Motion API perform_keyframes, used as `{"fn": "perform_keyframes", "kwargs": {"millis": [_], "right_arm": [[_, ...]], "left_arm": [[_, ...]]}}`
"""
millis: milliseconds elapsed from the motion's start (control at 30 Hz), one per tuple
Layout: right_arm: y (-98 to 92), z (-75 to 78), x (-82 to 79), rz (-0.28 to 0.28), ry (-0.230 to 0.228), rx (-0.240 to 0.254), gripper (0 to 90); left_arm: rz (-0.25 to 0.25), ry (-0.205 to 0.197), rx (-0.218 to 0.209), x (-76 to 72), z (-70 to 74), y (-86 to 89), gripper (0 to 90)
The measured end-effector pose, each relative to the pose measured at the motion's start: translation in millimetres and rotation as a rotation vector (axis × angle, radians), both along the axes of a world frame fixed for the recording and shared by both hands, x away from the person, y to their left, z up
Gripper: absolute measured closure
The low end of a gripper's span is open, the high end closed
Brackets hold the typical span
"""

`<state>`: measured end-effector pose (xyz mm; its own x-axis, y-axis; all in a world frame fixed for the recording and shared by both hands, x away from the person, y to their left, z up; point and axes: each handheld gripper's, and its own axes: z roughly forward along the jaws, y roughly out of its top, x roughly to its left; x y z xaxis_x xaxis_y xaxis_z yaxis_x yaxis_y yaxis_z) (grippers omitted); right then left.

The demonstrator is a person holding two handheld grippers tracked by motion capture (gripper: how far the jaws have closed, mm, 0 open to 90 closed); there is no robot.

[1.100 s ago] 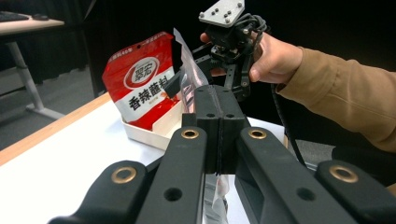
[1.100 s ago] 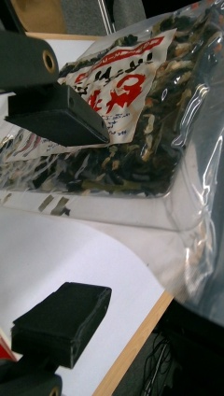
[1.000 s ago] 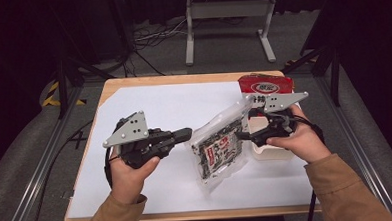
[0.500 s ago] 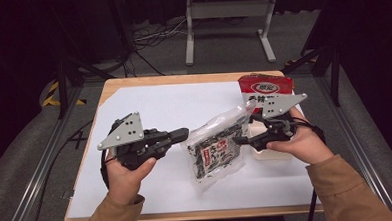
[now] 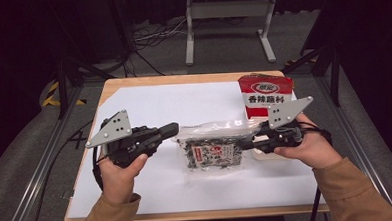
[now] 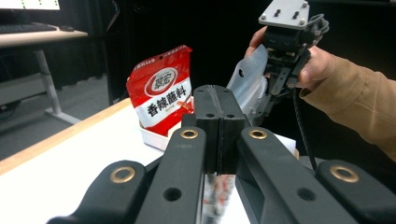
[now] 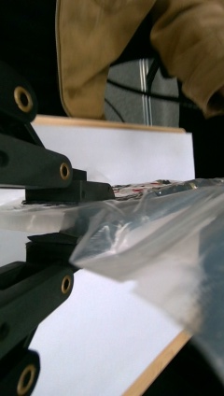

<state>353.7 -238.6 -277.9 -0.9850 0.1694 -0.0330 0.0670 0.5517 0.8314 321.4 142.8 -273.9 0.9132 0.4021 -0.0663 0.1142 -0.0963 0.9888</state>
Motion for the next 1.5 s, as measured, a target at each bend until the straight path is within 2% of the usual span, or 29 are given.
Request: {"fn": "perform_keyframes", "kwargs": {"millis": [67,167,233,300,367,467,533,667,900,1067,1300,1367,1467,1500], "right_arm": [[1.0,1.6,-1.7,0.006,0.014,0.001,77.5],[1.5,6.2,-4.2,-0.023,0.009,-0.021,77.7],[-0.5,8.1,-3.9,-0.036,0.025,-0.013,77.7],[-3.4,11.3,-4.4,-0.05,0.035,-0.001,77.7],[-6.7,15.0,-5.0,-0.067,0.035,0.009,77.7],[-10.6,19.5,-5.5,-0.083,0.036,0.019,77.7],[-11.9,21.3,-5.8,-0.091,0.036,0.021,77.7],[-18.1,29.6,-6.9,-0.127,0.036,0.049,77.7],[-28.2,41.0,-8.3,-0.173,0.033,0.099,77.7],[-33.3,49.9,-8.1,-0.192,0.02,0.114,77.7],[-39.4,59.1,-8.1,-0.223,0.008,0.135,77.7],[-42.3,61.2,-8.1,-0.236,0.002,0.144,77.7],[-47.3,64.4,-8.4,-0.253,-0.003,0.161,77.7],[-49.1,65.6,-8.6,-0.259,-0.004,0.168,77.8]], "left_arm": [[0.003,-0.001,-0.001,0.3,-0.4,0.5,80.5],[0.009,-0.016,0.0,-2.1,0.8,3.6,73.6],[0.009,-0.019,0.0,-2.8,1.9,6.1,64.2],[-0.003,-0.011,0.014,-2.5,2.2,8.5,57.6],[0.008,-0.01,0.04,-1.4,0.9,10.7,50.4],[0.036,0.004,0.079,0.7,-2.4,15.9,44.9],[0.046,0.009,0.084,1.5,-3.8,18.2,42.6],[0.061,0.063,0.081,5.7,-13.0,29.5,39.9],[0.114,0.099,0.125,13.8,-31.3,40.0,37.3],[0.125,0.135,0.149,19.6,-43.3,43.0,33.4],[0.149,0.144,0.173,26.5,-56.6,43.2,33.1],[0.158,0.165,0.176,29.0,-61.4,43.3,32.7],[0.182,0.202,0.204,34.9,-72.5,45.1,32.3],[0.191,0.204,0.216,36.9,-74.7,45.8,31.8]]}}
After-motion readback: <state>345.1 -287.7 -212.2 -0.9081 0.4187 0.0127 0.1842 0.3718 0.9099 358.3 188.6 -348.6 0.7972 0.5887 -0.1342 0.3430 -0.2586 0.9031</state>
